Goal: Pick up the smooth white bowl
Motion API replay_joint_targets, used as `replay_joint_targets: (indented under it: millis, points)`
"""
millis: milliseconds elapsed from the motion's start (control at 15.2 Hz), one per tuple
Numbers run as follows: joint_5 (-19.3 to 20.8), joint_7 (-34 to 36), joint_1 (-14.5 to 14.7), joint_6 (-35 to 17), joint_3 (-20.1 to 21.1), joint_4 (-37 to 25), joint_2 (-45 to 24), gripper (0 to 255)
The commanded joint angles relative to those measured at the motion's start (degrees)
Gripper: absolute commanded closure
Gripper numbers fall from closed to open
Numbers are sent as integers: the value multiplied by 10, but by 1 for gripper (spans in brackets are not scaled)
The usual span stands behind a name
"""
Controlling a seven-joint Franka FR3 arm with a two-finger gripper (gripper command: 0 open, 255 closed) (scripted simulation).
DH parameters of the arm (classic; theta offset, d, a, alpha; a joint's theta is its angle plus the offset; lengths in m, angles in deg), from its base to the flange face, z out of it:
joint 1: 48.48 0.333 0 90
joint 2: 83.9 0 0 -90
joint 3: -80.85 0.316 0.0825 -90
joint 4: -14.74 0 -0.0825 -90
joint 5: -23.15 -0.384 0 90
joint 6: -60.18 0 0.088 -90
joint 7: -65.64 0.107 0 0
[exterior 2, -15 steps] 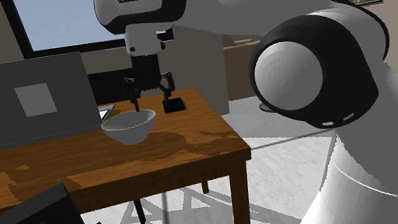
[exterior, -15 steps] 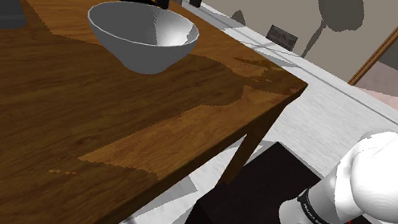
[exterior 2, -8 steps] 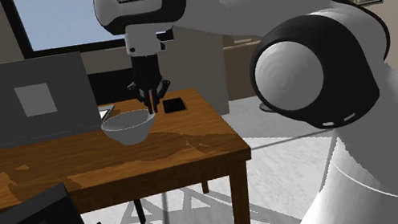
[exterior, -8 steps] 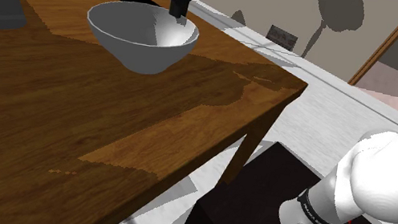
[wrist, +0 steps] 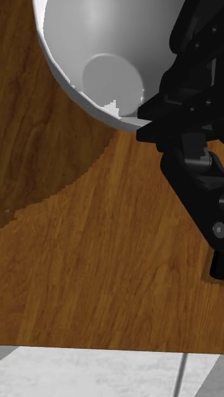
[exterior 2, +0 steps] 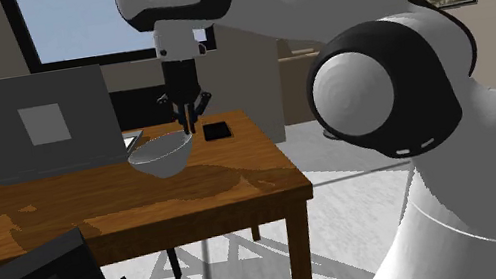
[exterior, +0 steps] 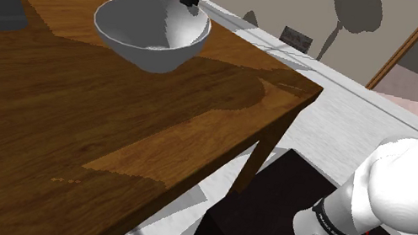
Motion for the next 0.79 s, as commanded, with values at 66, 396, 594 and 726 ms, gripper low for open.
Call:
replay_joint_targets:
  millis: [66, 396, 594, 726]
  points:
    - [6, 6, 2, 28, 3, -43, -16, 255]
    - [17, 16, 6, 77, 9, -119, -45, 255]
    - [26, 24, 11, 109, 13, -171, -67, 255]
    - [27, 24, 12, 110, 13, -174, -68, 255]
